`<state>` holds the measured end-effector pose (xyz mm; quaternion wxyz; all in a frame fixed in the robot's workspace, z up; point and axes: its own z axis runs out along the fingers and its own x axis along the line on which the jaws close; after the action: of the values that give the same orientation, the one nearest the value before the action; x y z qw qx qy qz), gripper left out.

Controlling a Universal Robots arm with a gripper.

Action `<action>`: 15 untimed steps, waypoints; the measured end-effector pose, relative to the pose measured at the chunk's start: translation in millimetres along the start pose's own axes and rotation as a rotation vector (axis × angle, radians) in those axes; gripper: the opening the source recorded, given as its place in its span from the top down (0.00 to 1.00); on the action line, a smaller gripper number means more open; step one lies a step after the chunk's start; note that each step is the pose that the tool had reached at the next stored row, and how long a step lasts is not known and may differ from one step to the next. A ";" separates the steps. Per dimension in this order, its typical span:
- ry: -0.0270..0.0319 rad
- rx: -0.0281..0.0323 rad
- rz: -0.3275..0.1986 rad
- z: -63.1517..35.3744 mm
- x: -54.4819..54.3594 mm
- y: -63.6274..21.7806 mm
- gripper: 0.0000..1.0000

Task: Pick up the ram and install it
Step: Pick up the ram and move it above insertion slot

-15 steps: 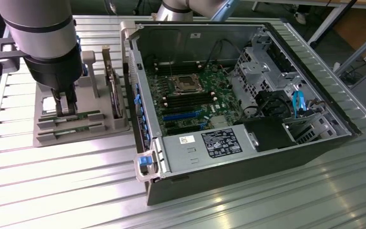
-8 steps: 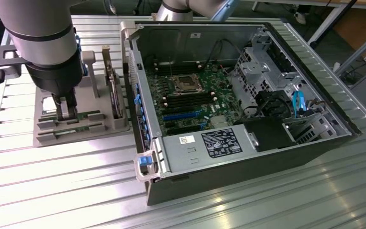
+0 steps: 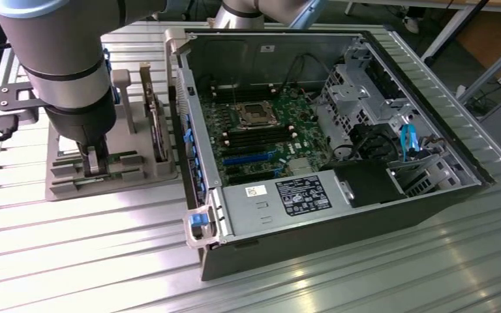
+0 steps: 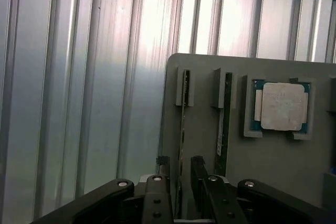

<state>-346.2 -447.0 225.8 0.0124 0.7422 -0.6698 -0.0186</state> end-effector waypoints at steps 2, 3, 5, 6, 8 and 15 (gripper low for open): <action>0.0000 0.0001 0.000 7.7 -0.7 0.0 0.70; 0.0003 -0.0002 0.000 9.8 -2.8 0.3 0.70; 0.0003 -0.0001 0.000 11.7 -6.1 0.6 0.70; 0.0003 0.0000 0.000 12.4 -7.1 0.9 0.70; 0.0004 0.0000 0.000 14.3 -8.2 3.7 0.70; 0.0005 0.0006 -0.001 20.8 -7.4 5.6 0.70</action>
<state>-353.4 -440.0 205.4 0.0124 0.7426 -0.6694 -0.0182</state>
